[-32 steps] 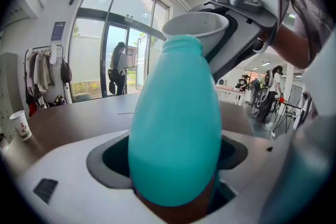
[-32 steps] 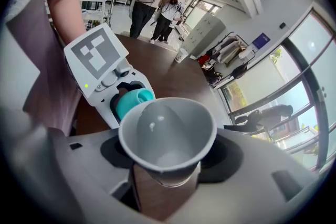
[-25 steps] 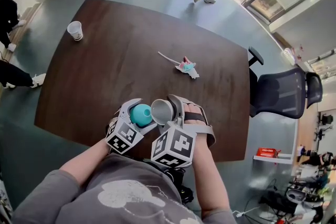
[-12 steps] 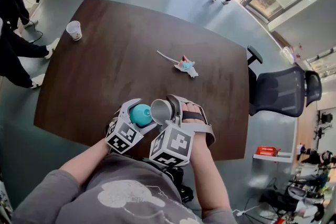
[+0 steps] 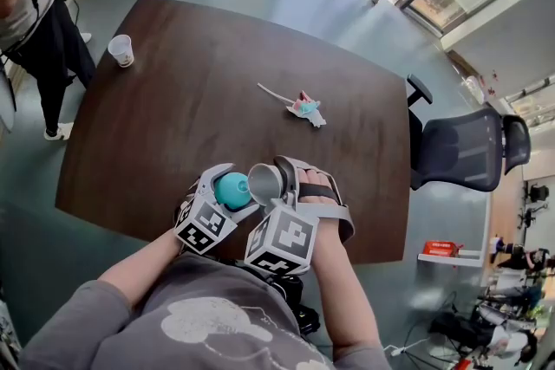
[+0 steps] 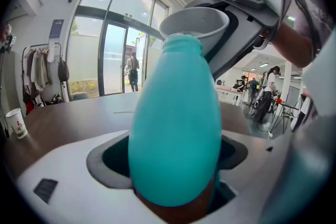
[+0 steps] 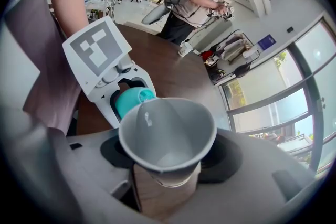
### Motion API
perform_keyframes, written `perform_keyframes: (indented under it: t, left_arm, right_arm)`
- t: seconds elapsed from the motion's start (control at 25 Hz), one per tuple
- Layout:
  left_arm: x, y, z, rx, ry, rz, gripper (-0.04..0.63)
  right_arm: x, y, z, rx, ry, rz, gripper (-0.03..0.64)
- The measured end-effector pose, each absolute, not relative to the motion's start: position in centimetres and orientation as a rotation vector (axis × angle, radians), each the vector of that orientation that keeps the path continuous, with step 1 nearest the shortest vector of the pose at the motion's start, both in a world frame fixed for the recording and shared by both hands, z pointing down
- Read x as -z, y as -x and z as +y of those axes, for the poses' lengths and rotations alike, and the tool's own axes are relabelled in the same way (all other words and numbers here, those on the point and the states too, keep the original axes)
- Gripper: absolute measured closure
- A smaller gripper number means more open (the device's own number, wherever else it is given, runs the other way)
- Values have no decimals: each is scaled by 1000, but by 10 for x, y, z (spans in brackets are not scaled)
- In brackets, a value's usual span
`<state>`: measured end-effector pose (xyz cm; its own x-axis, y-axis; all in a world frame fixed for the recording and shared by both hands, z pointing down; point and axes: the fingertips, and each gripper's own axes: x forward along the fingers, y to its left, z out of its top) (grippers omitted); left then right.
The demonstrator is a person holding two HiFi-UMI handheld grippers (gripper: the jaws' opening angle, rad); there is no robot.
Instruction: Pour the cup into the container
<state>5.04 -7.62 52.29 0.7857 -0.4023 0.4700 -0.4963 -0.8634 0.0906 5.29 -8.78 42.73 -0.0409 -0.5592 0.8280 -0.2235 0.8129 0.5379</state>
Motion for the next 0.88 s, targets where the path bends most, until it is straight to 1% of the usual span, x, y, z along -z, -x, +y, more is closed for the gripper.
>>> perform_keyframes:
  t: [0.88]
  left_arm:
    - [-522,-50,-73,-634,-2766,-703,163]
  right_arm:
    - [-421,-53,-88,383,-612,-1574,325]
